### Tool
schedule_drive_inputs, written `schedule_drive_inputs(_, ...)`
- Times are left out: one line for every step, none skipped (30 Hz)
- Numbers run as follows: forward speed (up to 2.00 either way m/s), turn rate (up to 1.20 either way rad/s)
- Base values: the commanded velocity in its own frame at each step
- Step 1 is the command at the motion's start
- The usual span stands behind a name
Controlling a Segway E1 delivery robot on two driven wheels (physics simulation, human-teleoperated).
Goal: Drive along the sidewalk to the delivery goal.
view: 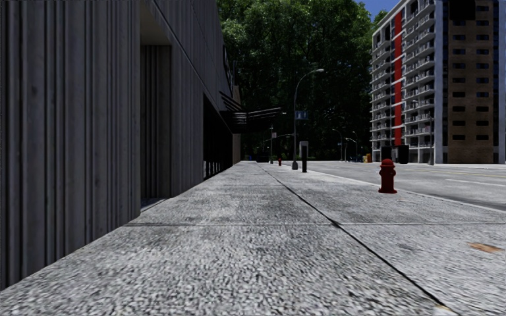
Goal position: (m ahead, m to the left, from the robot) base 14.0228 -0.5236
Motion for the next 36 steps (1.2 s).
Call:
schedule_drive_inputs(2.0, 0.0)
schedule_drive_inputs(2.0, 0.0)
schedule_drive_inputs(2.0, 0.0)
schedule_drive_inputs(2.0, 0.0)
schedule_drive_inputs(2.0, 0.0)
schedule_drive_inputs(2.0, 0.0)
schedule_drive_inputs(2.0, 0.0)
schedule_drive_inputs(2.0, 0.0)
schedule_drive_inputs(2.0, 0.0)
schedule_drive_inputs(2.0, 0.0)
schedule_drive_inputs(2.0, 0.0)
schedule_drive_inputs(2.0, 0.0)
schedule_drive_inputs(2.0, 0.0)
schedule_drive_inputs(2.0, 0.0)
schedule_drive_inputs(2.0, 0.0)
schedule_drive_inputs(2.0, 0.0)
schedule_drive_inputs(2.0, 0.0)
schedule_drive_inputs(2.0, 0.0)
schedule_drive_inputs(2.0, 0.0)
schedule_drive_inputs(2.0, 0.0)
schedule_drive_inputs(2.0, 0.0)
schedule_drive_inputs(2.0, 0.0)
schedule_drive_inputs(2.0, 0.0)
schedule_drive_inputs(2.0, 0.0)
schedule_drive_inputs(2.0, 0.0)
schedule_drive_inputs(2.0, 0.0)
schedule_drive_inputs(2.0, 0.0)
schedule_drive_inputs(2.0, 0.0)
schedule_drive_inputs(2.0, 0.0)
schedule_drive_inputs(2.0, 0.0)
schedule_drive_inputs(2.0, 0.0)
schedule_drive_inputs(2.0, 0.0)
schedule_drive_inputs(2.0, 0.0)
schedule_drive_inputs(2.0, 0.0)
schedule_drive_inputs(2.0, 0.0)
schedule_drive_inputs(2.0, 0.0)
